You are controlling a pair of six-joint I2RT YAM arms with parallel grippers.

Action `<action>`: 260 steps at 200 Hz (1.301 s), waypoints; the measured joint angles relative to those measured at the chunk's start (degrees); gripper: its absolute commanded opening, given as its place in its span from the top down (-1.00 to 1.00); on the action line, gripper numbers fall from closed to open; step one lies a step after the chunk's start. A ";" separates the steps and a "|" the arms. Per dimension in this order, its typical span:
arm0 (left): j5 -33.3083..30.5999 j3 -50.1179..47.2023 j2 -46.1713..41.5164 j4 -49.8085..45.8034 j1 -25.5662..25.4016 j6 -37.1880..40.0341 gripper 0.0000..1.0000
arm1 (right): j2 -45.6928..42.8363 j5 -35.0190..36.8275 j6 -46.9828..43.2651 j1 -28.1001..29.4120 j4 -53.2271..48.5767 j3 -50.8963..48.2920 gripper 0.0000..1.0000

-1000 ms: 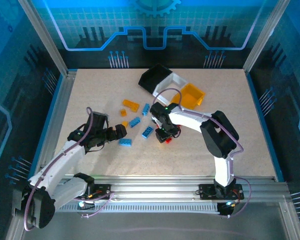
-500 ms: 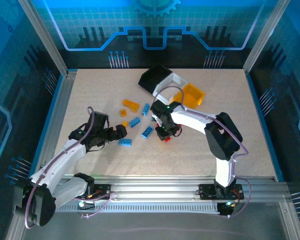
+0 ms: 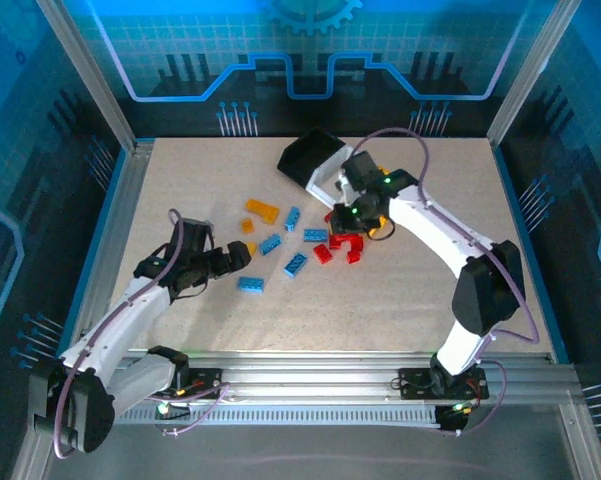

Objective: Sort the legos into containers by color

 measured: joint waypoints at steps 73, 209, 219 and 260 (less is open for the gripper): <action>3.52 2.64 2.19 -0.90 1.42 0.66 -0.98 | 15.80 3.89 2.25 -10.16 -3.28 14.53 0.42; 3.89 5.31 5.99 -4.00 2.23 1.07 -0.98 | 28.20 4.48 0.26 -13.55 -7.19 24.24 -0.05; 3.87 6.29 7.06 -4.55 2.49 1.03 -0.98 | 28.17 4.48 0.04 -13.64 -7.30 24.26 -0.10; 3.89 7.82 9.60 -5.49 3.50 0.00 -0.98 | 24.06 5.20 -0.52 -13.44 -7.13 20.70 -0.24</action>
